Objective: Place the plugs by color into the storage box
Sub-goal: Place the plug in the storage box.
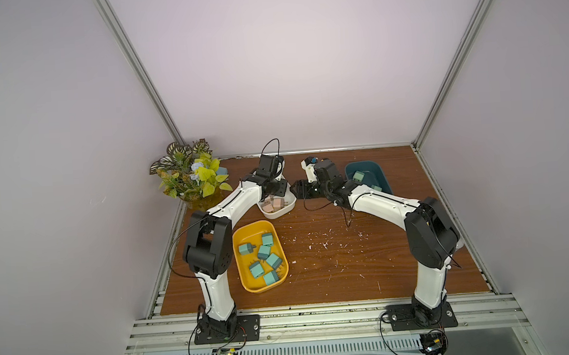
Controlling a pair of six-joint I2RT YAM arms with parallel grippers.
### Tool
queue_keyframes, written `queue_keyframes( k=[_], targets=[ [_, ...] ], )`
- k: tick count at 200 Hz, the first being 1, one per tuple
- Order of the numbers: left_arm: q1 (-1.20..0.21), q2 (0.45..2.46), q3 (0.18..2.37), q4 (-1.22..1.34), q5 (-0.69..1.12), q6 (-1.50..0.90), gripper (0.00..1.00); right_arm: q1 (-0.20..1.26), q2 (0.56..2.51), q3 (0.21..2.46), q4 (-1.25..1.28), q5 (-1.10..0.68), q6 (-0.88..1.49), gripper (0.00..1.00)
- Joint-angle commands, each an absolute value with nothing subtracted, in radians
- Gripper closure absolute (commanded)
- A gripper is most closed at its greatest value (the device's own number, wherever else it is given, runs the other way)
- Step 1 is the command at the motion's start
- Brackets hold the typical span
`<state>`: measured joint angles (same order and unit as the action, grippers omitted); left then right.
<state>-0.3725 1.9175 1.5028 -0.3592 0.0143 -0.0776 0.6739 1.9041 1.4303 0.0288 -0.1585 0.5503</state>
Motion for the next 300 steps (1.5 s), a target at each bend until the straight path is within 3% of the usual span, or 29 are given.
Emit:
queue_keyframes(
  k=[1, 60, 131, 148, 167, 177, 300],
  targets=[
    [-0.362, 1.974, 1.611, -0.354, -0.025, -0.072, 0.97, 0.684, 1.919, 1.485, 0.034, -0.196, 0.553, 0.37],
    [-0.332, 2.139, 1.791, -0.346, -0.114, -0.098, 0.95, 0.69, 2.01, 1.578, 0.011, -0.216, 0.553, 0.37],
    [-0.291, 2.166, 1.731, -0.238, -0.079, -0.167, 0.93, 0.69, 2.043, 1.587, 0.021, -0.221, 0.564, 0.37],
    [-0.29, 2.175, 1.733, -0.218, -0.072, -0.166, 0.76, 0.692, 2.046, 1.589, 0.018, -0.227, 0.567, 0.37],
    [-0.289, 2.183, 1.731, -0.189, -0.059, -0.162, 0.39, 0.697, 2.042, 1.582, 0.017, -0.219, 0.569, 0.37],
    [-0.288, 2.187, 1.739, -0.197, -0.061, -0.163, 0.31, 0.7, 2.041, 1.58, 0.014, -0.215, 0.569, 0.37],
    [-0.29, 2.082, 1.642, -0.181, 0.002, -0.192, 0.31, 0.733, 1.902, 1.46, 0.026, -0.153, 0.566, 0.37]
  ],
)
